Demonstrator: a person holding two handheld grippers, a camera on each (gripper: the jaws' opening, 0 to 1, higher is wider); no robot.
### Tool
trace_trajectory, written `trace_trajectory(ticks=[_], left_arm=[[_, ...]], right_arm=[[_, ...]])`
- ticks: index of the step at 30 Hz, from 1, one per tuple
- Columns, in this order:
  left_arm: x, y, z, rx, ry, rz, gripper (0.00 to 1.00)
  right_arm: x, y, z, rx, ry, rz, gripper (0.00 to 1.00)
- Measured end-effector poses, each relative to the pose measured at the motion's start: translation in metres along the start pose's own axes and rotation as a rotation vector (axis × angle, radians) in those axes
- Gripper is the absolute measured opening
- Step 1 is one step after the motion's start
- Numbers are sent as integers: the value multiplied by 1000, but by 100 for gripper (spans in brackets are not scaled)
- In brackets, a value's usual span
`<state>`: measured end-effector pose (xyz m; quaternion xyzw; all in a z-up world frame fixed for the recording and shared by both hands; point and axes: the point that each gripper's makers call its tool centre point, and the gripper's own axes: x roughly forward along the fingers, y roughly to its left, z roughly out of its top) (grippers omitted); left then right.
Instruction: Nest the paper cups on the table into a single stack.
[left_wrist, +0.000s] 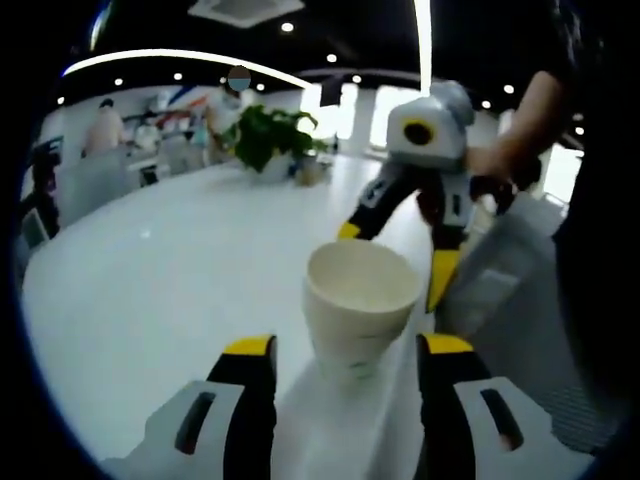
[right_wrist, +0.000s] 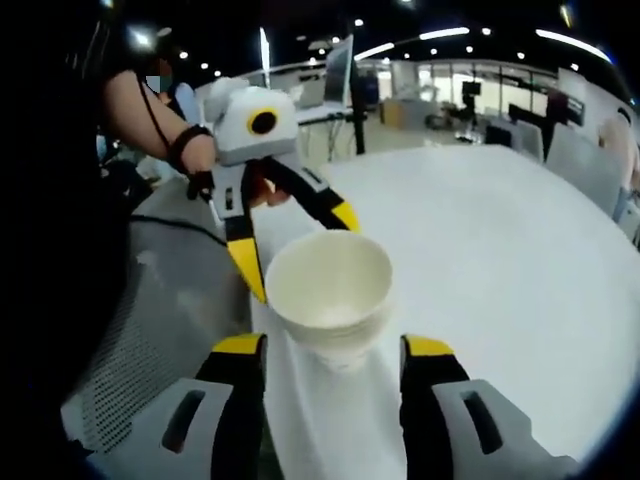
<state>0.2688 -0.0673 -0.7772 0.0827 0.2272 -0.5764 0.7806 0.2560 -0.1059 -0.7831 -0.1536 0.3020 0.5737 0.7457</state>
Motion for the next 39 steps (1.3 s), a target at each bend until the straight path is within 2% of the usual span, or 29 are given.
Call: trace_trajectory(ticks=[14,23,32,39], left_arm=[[7,-1,0,44,17,-22,49],[10,-5,1,58,32,-53,40],[11,-6,2,66,34,-66,39],[12,-4,8,101,40,-73,39]], right_arm=[[5,-4,0,-27,13,6,44],[10,-2,5,-55,8,26,39],[9,-3,4,-52,-3,22,38],[5,-6,7,-55,-9,10,36]])
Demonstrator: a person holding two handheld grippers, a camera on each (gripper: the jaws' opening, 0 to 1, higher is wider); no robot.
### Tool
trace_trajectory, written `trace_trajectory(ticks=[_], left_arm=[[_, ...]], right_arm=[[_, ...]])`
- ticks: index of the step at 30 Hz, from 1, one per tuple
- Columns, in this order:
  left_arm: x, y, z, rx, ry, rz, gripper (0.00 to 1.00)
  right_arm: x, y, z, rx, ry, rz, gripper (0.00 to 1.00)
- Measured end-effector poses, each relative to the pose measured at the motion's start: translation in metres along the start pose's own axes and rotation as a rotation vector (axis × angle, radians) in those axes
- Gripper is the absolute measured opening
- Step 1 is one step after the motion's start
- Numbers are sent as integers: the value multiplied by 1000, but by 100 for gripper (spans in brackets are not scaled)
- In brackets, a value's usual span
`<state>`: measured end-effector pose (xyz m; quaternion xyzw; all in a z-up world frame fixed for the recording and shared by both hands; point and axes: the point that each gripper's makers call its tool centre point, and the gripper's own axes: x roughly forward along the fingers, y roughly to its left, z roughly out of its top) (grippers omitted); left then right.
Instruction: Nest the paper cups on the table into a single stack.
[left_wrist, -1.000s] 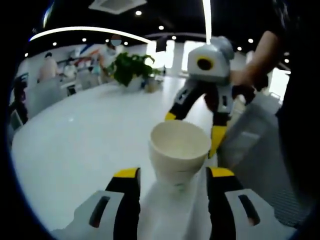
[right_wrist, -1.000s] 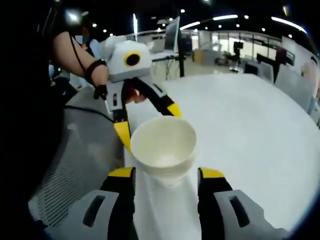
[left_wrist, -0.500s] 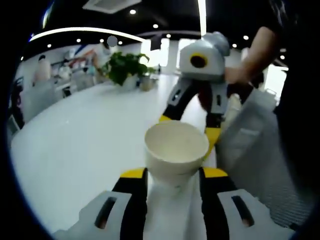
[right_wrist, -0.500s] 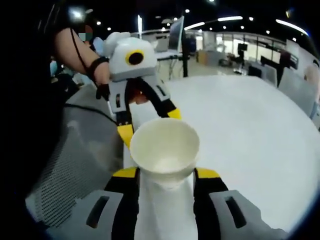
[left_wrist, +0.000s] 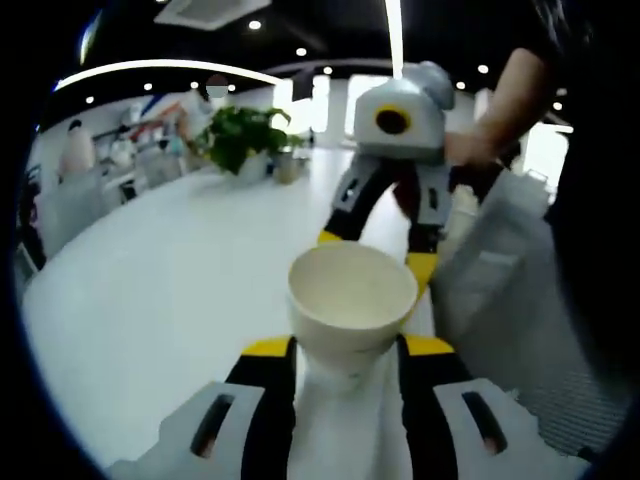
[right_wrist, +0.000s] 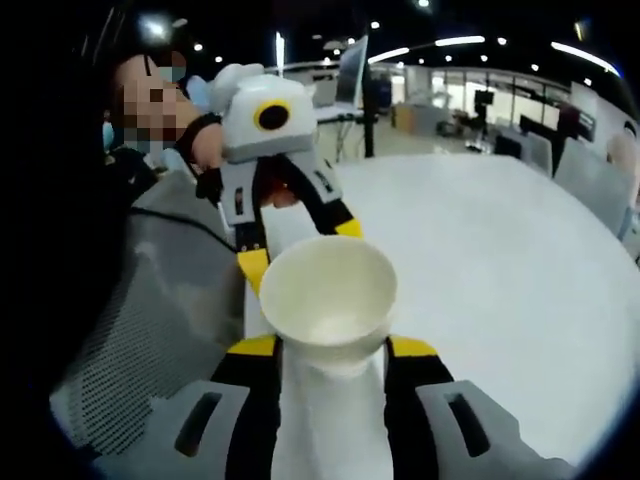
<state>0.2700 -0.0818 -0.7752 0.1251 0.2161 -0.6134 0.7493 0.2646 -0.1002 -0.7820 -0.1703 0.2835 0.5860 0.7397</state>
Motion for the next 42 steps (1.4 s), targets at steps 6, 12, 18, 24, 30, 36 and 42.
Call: trace_trajectory(ticks=[6,12,18,24,30,36,42], left_arm=[[-3,10,11,12,-2,0,39],[-4,29,26,37,-9,10,39],[-5,51,40,73,-12,19,39],[-3,75,51,98,-6,22,39],[2,96,58,118,1,31,39],[7,110,59,128,3,30,39],[13,126,60,132,7,33,39]], right_arm=[[-7,-11,11,7,-20,-18,36],[-10,-29,24,-1,-30,-42,36],[-14,-53,37,2,-42,-66,36],[-15,-76,46,-14,-50,-86,36],[-15,-98,51,-13,-50,-104,36],[-12,-114,51,-17,-47,-107,36],[-8,-130,50,-12,-46,-108,36]])
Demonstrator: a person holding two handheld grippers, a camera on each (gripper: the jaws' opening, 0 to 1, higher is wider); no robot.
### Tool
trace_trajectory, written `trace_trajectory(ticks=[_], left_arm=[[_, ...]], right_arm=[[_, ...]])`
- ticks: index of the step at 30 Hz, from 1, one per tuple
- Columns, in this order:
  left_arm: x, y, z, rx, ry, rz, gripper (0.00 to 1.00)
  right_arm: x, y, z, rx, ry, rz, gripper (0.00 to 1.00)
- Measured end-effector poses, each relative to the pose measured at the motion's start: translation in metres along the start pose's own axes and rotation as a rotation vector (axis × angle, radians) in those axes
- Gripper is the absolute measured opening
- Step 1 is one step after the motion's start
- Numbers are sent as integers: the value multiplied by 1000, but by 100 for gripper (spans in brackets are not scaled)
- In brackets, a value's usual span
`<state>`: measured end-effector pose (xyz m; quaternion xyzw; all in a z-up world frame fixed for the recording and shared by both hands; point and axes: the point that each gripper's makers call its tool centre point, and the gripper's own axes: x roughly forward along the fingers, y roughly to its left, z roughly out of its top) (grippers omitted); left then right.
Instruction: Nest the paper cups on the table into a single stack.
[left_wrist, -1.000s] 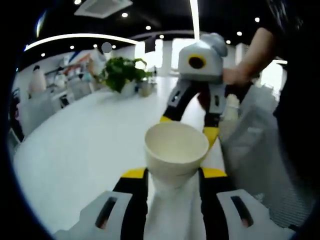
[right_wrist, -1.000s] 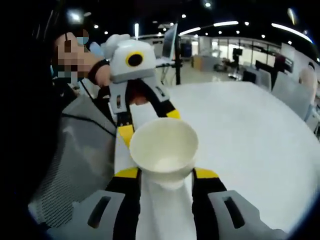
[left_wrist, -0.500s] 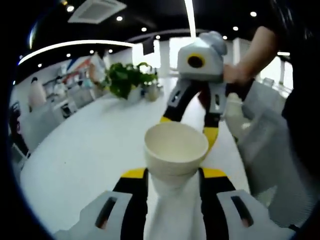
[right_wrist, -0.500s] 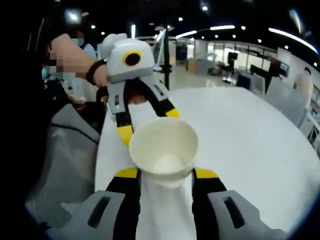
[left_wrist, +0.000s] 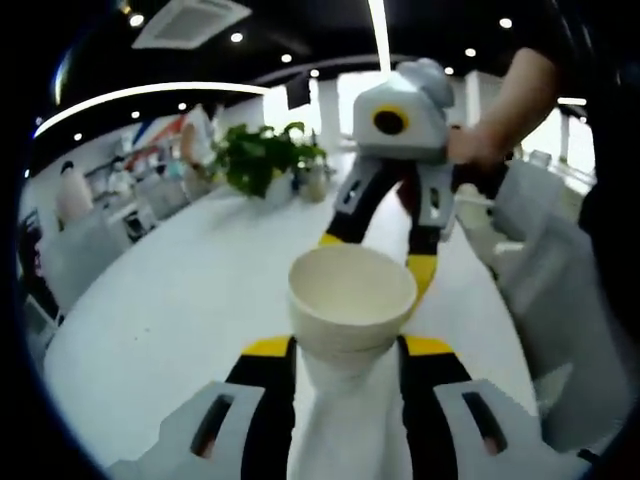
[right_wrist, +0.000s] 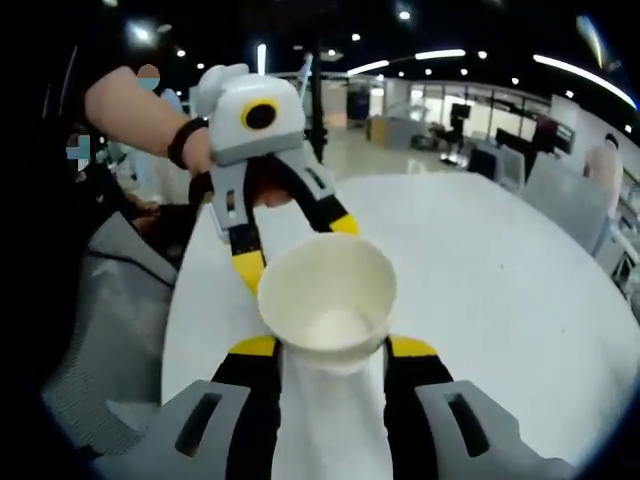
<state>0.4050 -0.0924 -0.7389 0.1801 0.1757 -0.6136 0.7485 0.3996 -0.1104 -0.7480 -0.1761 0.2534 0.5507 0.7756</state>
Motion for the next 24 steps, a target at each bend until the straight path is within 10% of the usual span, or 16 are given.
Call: trace_trajectory(ticks=[24], left_arm=[[26,64,-12,-5,3,1,39]], right_arm=[[27,-65,-5,1,19,-6,36]])
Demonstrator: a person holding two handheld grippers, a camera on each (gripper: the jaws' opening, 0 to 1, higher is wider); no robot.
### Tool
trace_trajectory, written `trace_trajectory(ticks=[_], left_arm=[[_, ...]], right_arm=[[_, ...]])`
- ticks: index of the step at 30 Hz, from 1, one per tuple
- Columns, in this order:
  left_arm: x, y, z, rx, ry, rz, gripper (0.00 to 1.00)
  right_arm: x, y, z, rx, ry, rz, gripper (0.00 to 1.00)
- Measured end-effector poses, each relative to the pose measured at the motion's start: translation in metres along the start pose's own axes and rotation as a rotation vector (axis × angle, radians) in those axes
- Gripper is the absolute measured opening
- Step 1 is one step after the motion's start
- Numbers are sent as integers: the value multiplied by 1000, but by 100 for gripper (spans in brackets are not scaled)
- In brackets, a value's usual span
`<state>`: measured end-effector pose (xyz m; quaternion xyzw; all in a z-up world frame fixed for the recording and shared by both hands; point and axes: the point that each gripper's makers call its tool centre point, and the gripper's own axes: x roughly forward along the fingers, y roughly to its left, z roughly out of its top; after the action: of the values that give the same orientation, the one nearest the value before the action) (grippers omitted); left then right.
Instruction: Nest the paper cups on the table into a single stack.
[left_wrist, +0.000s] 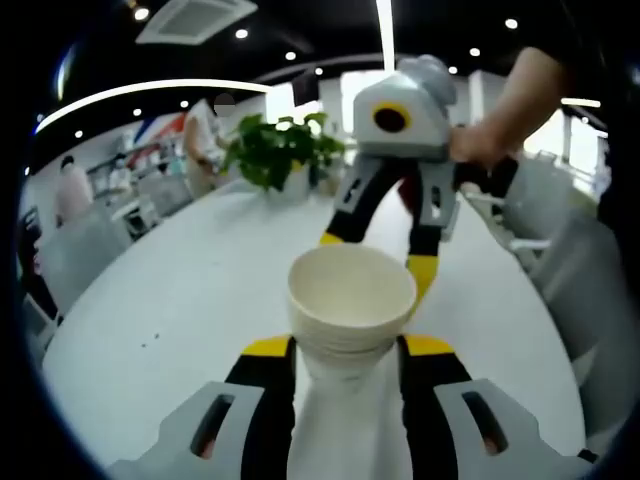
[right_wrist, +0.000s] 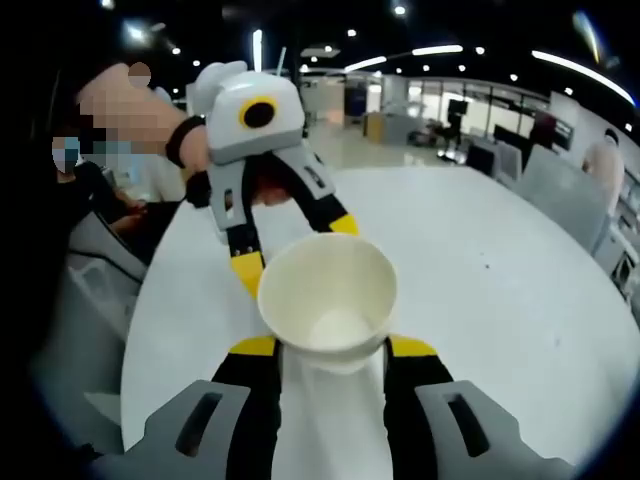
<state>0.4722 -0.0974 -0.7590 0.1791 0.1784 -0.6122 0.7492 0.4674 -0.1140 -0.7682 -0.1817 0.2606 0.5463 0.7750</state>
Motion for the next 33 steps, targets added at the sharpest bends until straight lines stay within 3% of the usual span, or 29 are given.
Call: trace_trajectory(ticks=[10,17,33], left_arm=[[10,19,-9,-23,2,4,39],[14,24,-14,-86,-12,4,41],[17,29,-17,-89,-10,26,43]], right_arm=[[13,-19,-4,23,17,3,36],[16,-23,-7,81,-3,15,36],[19,-26,-5,124,-20,1,37]])
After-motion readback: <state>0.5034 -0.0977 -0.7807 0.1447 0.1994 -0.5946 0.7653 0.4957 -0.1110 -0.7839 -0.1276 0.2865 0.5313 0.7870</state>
